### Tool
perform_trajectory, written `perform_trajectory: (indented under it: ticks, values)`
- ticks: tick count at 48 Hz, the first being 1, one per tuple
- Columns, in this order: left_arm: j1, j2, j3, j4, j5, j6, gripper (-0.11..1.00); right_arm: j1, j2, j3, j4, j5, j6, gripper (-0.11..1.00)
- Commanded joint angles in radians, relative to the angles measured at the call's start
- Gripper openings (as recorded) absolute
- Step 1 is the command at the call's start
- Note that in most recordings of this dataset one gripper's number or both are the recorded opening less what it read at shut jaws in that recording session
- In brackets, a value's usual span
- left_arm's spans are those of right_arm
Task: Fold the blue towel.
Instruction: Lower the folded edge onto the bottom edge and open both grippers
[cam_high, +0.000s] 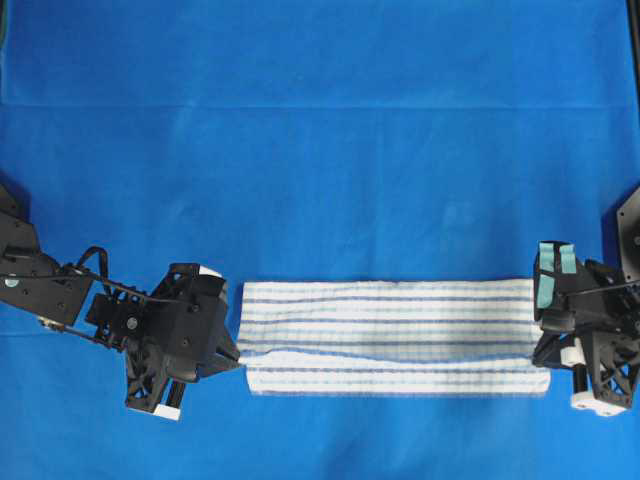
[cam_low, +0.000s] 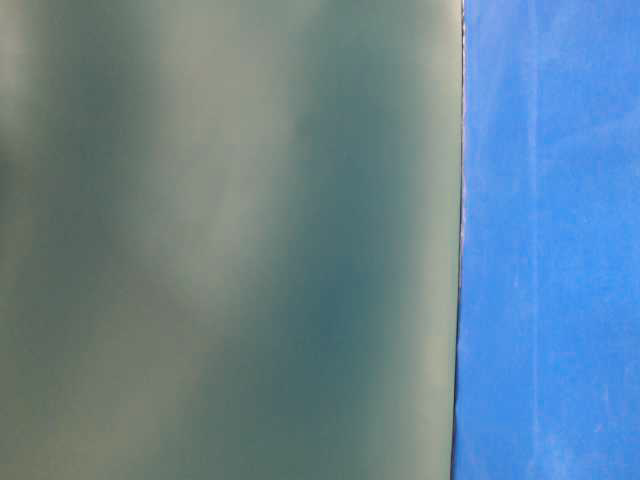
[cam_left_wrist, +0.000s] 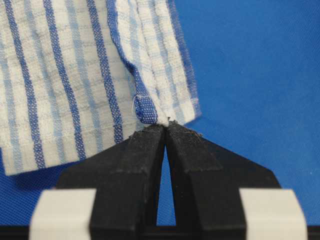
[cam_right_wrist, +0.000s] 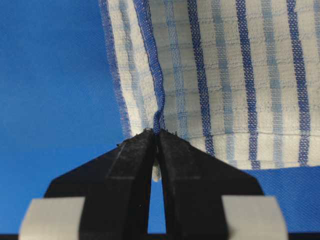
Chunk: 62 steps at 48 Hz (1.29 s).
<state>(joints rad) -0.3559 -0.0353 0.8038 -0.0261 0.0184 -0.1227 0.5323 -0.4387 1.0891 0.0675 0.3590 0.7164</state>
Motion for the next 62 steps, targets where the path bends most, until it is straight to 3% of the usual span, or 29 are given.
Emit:
perform_trajectory:
  ticks: [1, 7, 17, 22, 26, 29, 35, 41, 49, 62]
  values:
    - [-0.003, -0.009, -0.020, -0.003, -0.006, -0.002, 0.02, 0.009, -0.003, -0.020, 0.003, -0.008, 0.011, 0.05]
    - [-0.003, -0.005, -0.028, -0.003, -0.009, -0.002, 0.10, 0.029, -0.003, -0.020, 0.005, -0.008, 0.038, 0.05]
    - [-0.006, 0.017, -0.064, -0.003, 0.002, 0.003, 0.50, 0.063, -0.003, -0.020, 0.003, -0.012, 0.103, 0.06]
    - [0.002, 0.017, -0.066, -0.003, 0.018, 0.005, 0.64, 0.061, -0.002, -0.021, -0.008, -0.012, 0.107, 0.31]
    - [0.011, 0.014, -0.061, -0.003, 0.032, 0.006, 0.64, 0.061, -0.002, -0.021, -0.034, -0.008, 0.107, 0.56]
    - [0.023, 0.012, -0.063, -0.003, 0.041, 0.008, 0.64, 0.052, -0.005, -0.021, -0.061, -0.002, 0.107, 0.64]
    - [0.060, 0.011, -0.069, 0.000, 0.043, 0.020, 0.64, -0.003, -0.015, -0.015, -0.127, 0.023, 0.109, 0.58]
    - [0.115, 0.006, -0.063, -0.002, 0.044, 0.032, 0.64, -0.098, -0.029, -0.006, -0.204, 0.075, 0.109, 0.58]
    - [0.176, -0.006, -0.046, 0.000, 0.061, 0.035, 0.64, -0.215, -0.037, -0.002, -0.270, 0.161, 0.109, 0.58]
    - [0.210, 0.011, -0.051, -0.002, 0.064, 0.035, 0.64, -0.256, -0.023, 0.017, -0.290, 0.173, 0.110, 0.58]
